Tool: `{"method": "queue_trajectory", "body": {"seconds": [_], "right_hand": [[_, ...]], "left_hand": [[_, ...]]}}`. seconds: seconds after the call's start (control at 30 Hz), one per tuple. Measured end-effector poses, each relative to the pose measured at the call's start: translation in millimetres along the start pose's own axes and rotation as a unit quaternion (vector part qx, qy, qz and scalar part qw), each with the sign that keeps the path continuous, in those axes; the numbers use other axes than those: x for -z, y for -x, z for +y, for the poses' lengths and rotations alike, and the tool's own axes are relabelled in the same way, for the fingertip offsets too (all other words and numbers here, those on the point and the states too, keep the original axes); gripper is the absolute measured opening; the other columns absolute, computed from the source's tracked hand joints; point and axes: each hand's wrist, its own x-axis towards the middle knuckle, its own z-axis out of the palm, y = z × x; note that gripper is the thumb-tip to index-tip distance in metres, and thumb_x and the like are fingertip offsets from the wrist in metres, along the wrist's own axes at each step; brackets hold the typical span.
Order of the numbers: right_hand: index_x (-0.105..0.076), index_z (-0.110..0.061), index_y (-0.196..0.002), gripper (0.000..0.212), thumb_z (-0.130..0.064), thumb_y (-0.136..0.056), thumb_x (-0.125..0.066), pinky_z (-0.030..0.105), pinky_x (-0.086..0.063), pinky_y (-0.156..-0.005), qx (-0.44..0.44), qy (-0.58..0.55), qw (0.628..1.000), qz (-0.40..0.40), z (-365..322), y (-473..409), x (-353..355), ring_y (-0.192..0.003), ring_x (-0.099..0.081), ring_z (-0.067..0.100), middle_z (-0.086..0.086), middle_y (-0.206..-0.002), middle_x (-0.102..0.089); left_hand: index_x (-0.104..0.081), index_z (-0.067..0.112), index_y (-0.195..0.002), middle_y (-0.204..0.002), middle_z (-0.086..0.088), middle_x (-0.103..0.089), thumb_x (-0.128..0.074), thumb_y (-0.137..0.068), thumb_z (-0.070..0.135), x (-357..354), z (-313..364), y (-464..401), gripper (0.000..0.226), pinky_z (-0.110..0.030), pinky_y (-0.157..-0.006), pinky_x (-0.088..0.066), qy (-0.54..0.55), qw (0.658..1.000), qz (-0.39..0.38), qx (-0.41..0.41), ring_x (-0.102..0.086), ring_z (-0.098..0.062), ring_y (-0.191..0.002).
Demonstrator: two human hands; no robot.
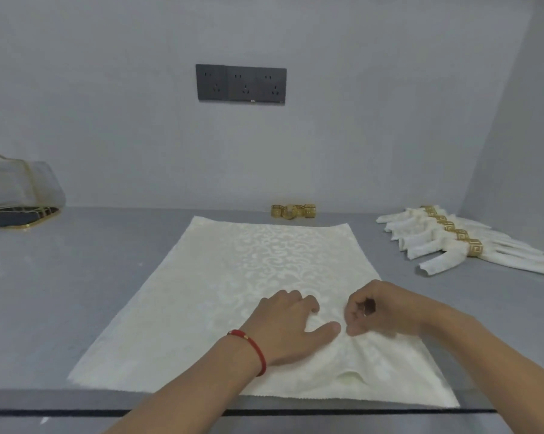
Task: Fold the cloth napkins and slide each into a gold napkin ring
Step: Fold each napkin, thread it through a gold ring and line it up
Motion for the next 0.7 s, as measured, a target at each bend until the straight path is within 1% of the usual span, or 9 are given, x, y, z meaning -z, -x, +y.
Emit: {"method": "queue_trajectory", "body": {"seconds": [0.13,0.2,0.23,0.33,0.5,0.53,0.6,0.67,0.7], "right_hand": [[-0.084,-0.027,-0.085,0.014,-0.04,-0.081,-0.085,0.049,-0.057,-0.074,-0.03,-0.01,0.999,0.028,-3.6,-1.7,11.0,-0.081,-0.068,0.04,0.006,-0.091,-0.079],[-0.084,-0.024,-0.087,0.029,-0.05,-0.075,-0.083,0.046,-0.058,-0.074,-0.04,-0.019,0.999,0.017,-3.6,-2.0,15.0,-0.086,-0.07,0.04,0.012,-0.092,-0.078],[-0.084,-0.022,-0.086,0.033,-0.052,-0.073,-0.083,0.04,-0.056,-0.07,-0.046,-0.026,0.999,0.013,-4.6,-1.7,16.3,-0.079,-0.069,0.036,0.014,-0.091,-0.078],[-0.082,-0.016,-0.08,0.027,-0.043,-0.077,-0.085,0.03,-0.047,-0.063,-0.069,-0.026,0.997,0.013,-6.9,-3.3,19.4,-0.066,-0.059,0.018,0.013,-0.079,-0.074],[-0.079,-0.011,-0.078,0.032,-0.042,-0.085,-0.081,0.042,-0.055,-0.071,-0.011,-0.017,0.99,0.138,-18.3,-18.0,17.7,-0.071,-0.063,0.017,0.014,-0.085,-0.075],[-0.076,-0.009,-0.077,0.033,-0.041,-0.088,-0.078,0.046,-0.056,-0.075,0.004,-0.006,0.984,0.176,-20.7,-21.7,14.9,-0.072,-0.065,0.02,0.013,-0.083,-0.074],[-0.072,-0.013,-0.077,0.033,-0.043,-0.092,-0.073,0.046,-0.054,-0.079,0.018,0.032,0.973,0.227,-22.6,-27.0,9.0,-0.079,-0.068,0.025,0.007,-0.081,-0.072],[-0.071,-0.026,-0.084,0.025,-0.05,-0.091,-0.07,0.042,-0.053,-0.087,0.023,0.07,0.973,0.221,-18.1,-26.4,4.6,-0.091,-0.067,0.016,-0.009,-0.089,-0.072],[-0.071,-0.033,-0.094,0.021,-0.053,-0.089,-0.072,0.034,-0.051,-0.093,0.017,0.074,0.977,0.2,-14.3,-22.9,4.8,-0.1,-0.064,0.007,-0.016,-0.099,-0.07]], "left_hand": [[-0.05,0.028,-0.129,-0.117,0.005,-0.058,-0.041,-0.085,0.079,10.6,2.8,-2.9,0.068,-0.032,-0.091,-0.043,-0.008,0.999,-0.034,-0.009,-0.052,-0.016,-0.106],[-0.051,0.026,-0.123,-0.112,0.006,-0.06,-0.043,-0.087,0.075,15.0,1.0,-3.0,0.062,-0.03,-0.083,-0.043,0.002,0.999,-0.047,-0.009,-0.053,-0.016,-0.1],[-0.052,0.027,-0.121,-0.113,0.007,-0.061,-0.044,-0.087,0.075,17.0,-0.4,-2.9,0.059,-0.029,-0.08,-0.042,0.01,0.998,-0.054,-0.009,-0.054,-0.015,-0.1],[-0.054,0.03,-0.118,-0.115,0.009,-0.059,-0.042,-0.084,0.081,21.9,-0.9,-0.9,0.062,-0.027,-0.077,-0.039,0.031,0.996,-0.081,-0.007,-0.053,-0.013,-0.102],[-0.045,0.033,-0.127,-0.11,0.007,-0.054,-0.045,-0.078,0.086,32.6,-2.0,-3.2,0.072,-0.029,-0.074,-0.04,0.023,0.993,-0.113,0.012,-0.051,-0.014,-0.091],[-0.044,0.032,-0.128,-0.108,0.006,-0.052,-0.049,-0.081,0.08,34.3,-3.7,-3.7,0.068,-0.03,-0.075,-0.04,0.008,0.993,-0.116,0.011,-0.05,-0.017,-0.091],[-0.043,0.029,-0.118,-0.103,0.002,-0.051,-0.054,-0.093,0.057,35.2,-9.1,-7.5,0.039,-0.03,-0.073,-0.039,-0.007,0.994,-0.108,0.006,-0.05,-0.02,-0.09],[-0.042,0.025,-0.109,-0.095,0.0,-0.052,-0.05,-0.099,0.034,35.2,-13.5,-10.7,0.015,-0.029,-0.067,-0.038,0.029,0.996,-0.08,0.005,-0.05,-0.017,-0.081],[-0.046,0.021,-0.108,-0.092,0.001,-0.053,-0.047,-0.1,0.028,35.7,-15.9,-12.4,0.01,-0.028,-0.064,-0.038,0.054,0.997,-0.06,0.006,-0.049,-0.015,-0.077]]}}
